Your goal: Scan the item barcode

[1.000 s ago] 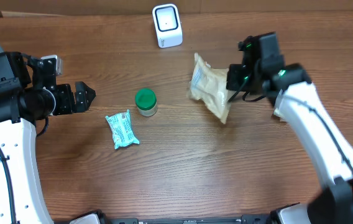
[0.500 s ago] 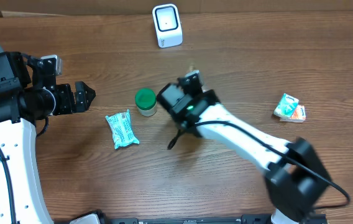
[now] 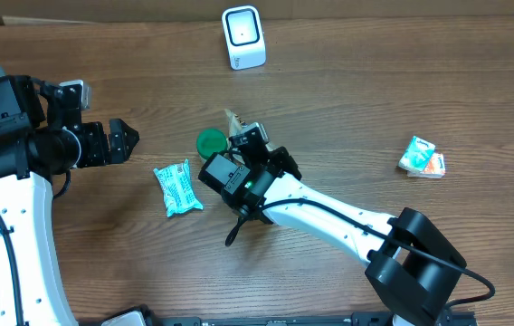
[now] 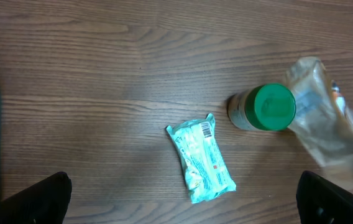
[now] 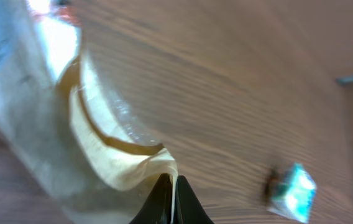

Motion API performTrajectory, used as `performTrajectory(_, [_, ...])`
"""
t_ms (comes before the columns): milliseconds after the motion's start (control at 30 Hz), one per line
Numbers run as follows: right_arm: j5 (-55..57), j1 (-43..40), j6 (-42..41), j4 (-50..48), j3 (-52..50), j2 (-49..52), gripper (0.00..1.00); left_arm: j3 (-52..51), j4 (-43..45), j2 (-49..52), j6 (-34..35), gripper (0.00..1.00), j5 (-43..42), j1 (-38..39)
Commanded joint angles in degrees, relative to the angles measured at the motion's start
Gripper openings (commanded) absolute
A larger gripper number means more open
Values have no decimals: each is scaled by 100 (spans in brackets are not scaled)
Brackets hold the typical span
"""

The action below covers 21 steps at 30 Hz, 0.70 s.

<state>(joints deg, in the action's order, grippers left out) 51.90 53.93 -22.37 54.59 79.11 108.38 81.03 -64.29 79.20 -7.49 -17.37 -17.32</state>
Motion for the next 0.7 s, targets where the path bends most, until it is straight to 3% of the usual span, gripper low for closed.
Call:
performTrajectory(0, [1259,-129,-525,205,15,-46,4,37,4,-9,-83,100,-7,20])
performTrajectory(167, [2710,-345,-1276,841,13,-46,4,37,2,-9,-83,100,-7,22])
performTrajectory(333, [3359,-485,-1480,1043,13,-46,4,37,2,-9,-85,100,-7,22])
performTrajectory(667, [1720,-505,-1036,852,-105,-7,4,37,4,-9,-83,100,-7,20])
